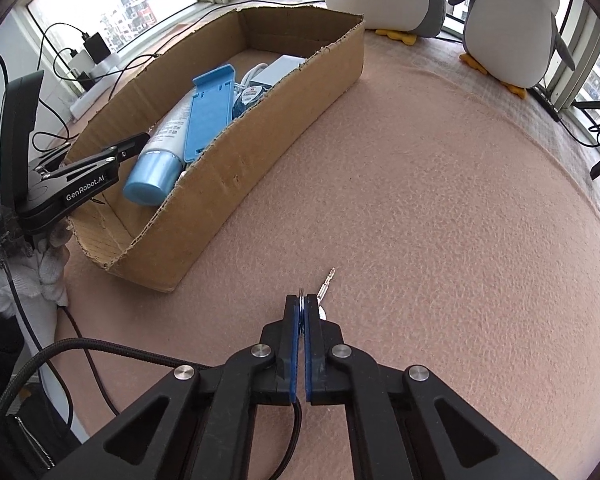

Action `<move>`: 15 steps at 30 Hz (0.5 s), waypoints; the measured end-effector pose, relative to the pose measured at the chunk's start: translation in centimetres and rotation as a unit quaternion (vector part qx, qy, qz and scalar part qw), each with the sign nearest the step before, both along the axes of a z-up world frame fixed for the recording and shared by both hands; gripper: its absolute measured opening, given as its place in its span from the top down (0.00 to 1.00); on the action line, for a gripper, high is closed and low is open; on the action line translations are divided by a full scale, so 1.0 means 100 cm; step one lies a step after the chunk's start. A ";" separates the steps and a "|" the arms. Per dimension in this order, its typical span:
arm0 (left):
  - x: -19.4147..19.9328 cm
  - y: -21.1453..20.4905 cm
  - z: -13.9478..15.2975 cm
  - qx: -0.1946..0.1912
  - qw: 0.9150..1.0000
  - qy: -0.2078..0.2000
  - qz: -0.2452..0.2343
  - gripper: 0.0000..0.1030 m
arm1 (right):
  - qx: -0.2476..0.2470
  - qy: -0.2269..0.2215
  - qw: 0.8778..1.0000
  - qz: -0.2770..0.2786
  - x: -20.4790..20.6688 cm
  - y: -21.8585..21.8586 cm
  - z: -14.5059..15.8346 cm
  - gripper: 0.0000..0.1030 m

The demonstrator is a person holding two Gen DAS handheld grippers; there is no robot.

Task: Organize rigid objects
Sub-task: 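Close the right gripper on the key ring, then carry the keys with the right gripper into the box and release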

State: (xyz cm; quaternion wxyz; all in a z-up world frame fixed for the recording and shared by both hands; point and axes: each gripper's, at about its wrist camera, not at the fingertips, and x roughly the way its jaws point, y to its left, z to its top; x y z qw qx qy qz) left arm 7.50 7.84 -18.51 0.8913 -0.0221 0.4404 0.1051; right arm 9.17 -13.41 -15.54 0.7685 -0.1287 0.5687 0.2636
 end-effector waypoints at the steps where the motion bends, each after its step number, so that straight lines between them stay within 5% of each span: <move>1: 0.000 0.000 0.000 0.000 1.000 0.000 0.000 0.62 | 0.004 -0.004 1.000 -0.002 0.000 0.000 0.004 0.98; 15: 0.000 0.000 0.000 0.000 1.000 0.000 0.000 0.63 | 0.074 -0.077 0.994 -0.005 0.005 0.028 0.076 0.98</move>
